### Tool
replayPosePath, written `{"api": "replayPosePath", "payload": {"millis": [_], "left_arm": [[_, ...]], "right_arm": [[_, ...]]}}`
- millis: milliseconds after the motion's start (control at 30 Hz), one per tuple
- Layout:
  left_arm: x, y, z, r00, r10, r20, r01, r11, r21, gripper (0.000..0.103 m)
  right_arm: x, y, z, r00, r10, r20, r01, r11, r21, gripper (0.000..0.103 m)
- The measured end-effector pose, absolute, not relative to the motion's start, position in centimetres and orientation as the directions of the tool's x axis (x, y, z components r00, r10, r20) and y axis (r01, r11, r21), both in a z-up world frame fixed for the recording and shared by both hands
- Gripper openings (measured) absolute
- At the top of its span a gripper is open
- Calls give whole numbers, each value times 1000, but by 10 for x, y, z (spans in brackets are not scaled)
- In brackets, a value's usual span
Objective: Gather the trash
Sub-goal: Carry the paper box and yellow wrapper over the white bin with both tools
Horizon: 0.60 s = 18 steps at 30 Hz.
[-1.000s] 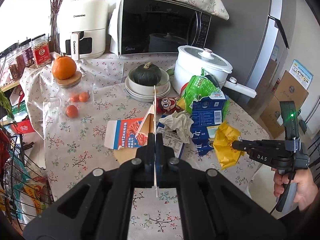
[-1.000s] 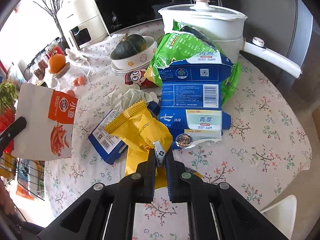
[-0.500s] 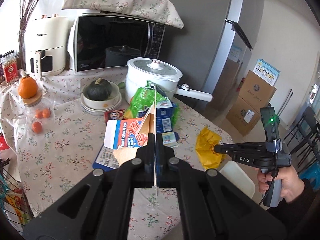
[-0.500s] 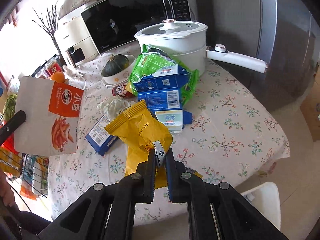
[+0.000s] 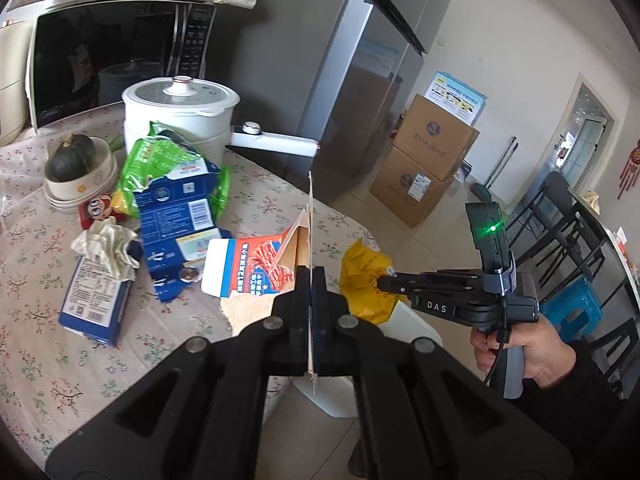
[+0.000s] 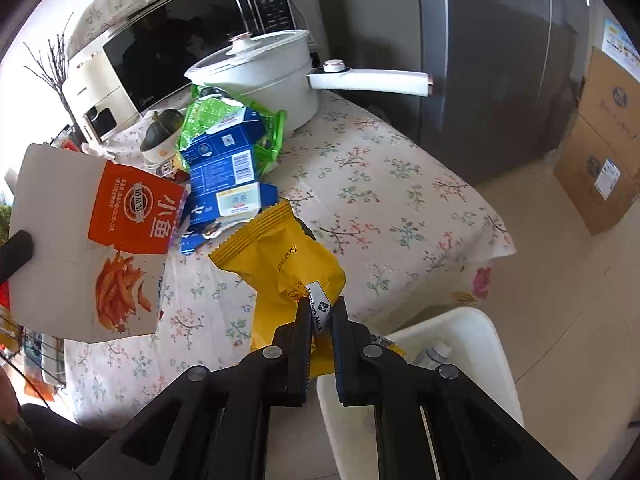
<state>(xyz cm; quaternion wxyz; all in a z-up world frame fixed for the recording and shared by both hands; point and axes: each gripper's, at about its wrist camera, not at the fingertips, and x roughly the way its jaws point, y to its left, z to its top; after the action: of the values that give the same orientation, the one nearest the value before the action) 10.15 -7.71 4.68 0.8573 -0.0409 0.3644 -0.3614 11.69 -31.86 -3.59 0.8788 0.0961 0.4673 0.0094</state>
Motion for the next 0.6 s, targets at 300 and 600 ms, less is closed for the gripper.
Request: {"api": "replayPosePath", "payload": {"millis": [300,600], "left_arm": [[73,-156,22,315,-709,-630,687,629,-364,1],[55,-216,-22,179,-716,-674,706,571,-419,1]], "right_arm": [[66,-374,-69,493,24,-870,196,971,138,10],[33,-415,-98,422,-35,-906,288,953,97,10]]}}
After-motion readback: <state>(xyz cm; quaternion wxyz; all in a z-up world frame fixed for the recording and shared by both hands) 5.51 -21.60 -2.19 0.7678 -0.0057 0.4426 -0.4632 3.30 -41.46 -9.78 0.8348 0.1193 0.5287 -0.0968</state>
